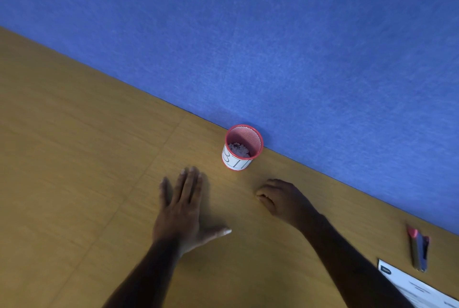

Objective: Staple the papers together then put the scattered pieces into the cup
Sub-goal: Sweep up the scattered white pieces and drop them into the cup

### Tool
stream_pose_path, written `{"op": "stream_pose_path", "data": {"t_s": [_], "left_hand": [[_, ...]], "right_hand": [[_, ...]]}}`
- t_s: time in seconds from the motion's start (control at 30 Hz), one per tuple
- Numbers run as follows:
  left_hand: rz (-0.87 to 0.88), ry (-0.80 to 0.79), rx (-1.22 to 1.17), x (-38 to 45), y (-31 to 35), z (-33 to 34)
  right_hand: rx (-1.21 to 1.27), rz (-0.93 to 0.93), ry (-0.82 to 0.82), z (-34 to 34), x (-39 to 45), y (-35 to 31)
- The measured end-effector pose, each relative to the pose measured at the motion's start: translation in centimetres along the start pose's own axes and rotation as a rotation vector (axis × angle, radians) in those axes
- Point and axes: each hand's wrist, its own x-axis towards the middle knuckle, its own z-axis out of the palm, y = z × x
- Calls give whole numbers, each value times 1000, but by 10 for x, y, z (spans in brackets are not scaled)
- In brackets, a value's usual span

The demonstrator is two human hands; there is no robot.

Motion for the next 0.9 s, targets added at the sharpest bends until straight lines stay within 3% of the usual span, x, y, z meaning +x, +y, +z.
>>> {"op": "stream_pose_path", "data": {"t_s": [0.23,0.57,0.77,0.9], "left_hand": [[-5,-3,3,0,0,0],[-9,-12,10,1,0,0],[-11,-15,12,1,0,-1],[-13,-8,3,1,0,0]], "right_hand": [[14,-1,-9,-3,3,-4],[-46,-28,124,3,-8,-7],[186,125,130,5,-6,-6],[357,249,311,-16,7,-13]]}}
